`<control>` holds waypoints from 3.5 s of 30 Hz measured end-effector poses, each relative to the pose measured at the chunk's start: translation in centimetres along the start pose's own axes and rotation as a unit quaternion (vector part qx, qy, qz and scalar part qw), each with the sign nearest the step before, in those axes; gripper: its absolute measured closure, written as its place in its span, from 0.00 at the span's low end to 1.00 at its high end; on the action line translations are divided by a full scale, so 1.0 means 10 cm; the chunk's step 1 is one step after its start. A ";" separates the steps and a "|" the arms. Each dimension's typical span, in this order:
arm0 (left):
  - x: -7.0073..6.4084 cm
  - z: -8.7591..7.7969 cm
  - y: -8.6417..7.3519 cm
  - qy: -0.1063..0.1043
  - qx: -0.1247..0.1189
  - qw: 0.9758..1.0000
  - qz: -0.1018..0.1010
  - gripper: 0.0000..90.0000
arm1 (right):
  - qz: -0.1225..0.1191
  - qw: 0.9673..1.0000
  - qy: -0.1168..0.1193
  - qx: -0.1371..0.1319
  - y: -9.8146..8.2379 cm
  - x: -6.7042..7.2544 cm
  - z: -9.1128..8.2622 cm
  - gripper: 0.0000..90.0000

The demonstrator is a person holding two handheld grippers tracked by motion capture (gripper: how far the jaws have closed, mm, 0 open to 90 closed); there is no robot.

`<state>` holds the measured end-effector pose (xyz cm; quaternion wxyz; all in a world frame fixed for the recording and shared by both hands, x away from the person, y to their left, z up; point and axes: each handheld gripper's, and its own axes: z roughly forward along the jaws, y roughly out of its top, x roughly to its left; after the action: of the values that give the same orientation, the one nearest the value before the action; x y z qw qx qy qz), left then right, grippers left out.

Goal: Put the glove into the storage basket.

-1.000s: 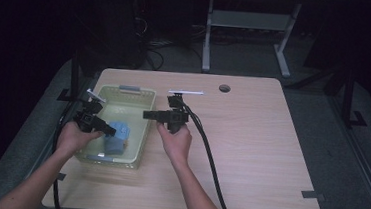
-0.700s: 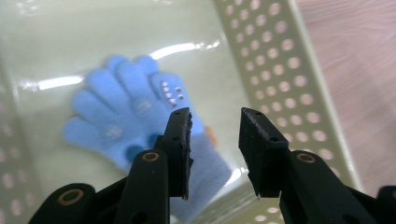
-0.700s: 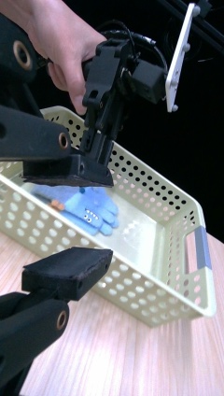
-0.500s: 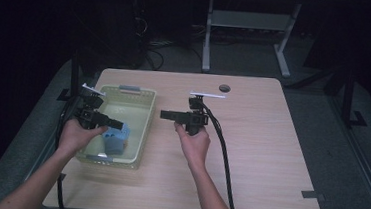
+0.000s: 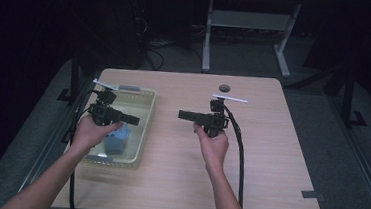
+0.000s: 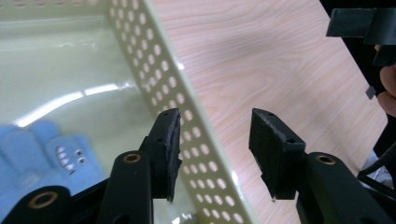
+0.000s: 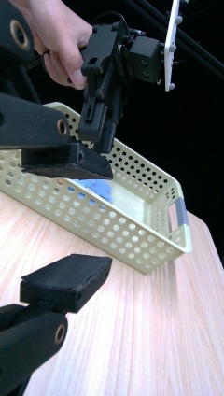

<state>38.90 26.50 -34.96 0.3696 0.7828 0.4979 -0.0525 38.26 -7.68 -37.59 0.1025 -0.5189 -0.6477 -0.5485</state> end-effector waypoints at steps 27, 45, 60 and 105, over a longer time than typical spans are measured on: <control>-0.37 0.24 0.06 -0.054 -0.016 0.998 0.021 0.41 | 0.024 0.999 -0.032 -0.033 -0.15 -0.37 -0.56 0.47; -0.61 0.51 0.07 -0.079 -0.012 0.996 0.036 0.40 | 0.046 0.996 -0.045 -0.053 -0.28 -0.63 -0.94 0.46; -0.71 0.73 0.10 -0.096 -0.015 0.995 0.031 0.38 | 0.065 0.994 -0.058 -0.059 -0.37 -0.92 -1.25 0.43; -0.94 1.20 -0.38 -0.117 -0.028 0.992 0.044 0.34 | 0.084 0.991 -0.095 -0.042 -0.83 -1.41 -1.80 0.39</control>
<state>34.54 12.78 -41.37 0.4494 0.7815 0.4175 -0.1137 30.11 -29.13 -45.73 0.0643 -0.6250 -0.5852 -0.5127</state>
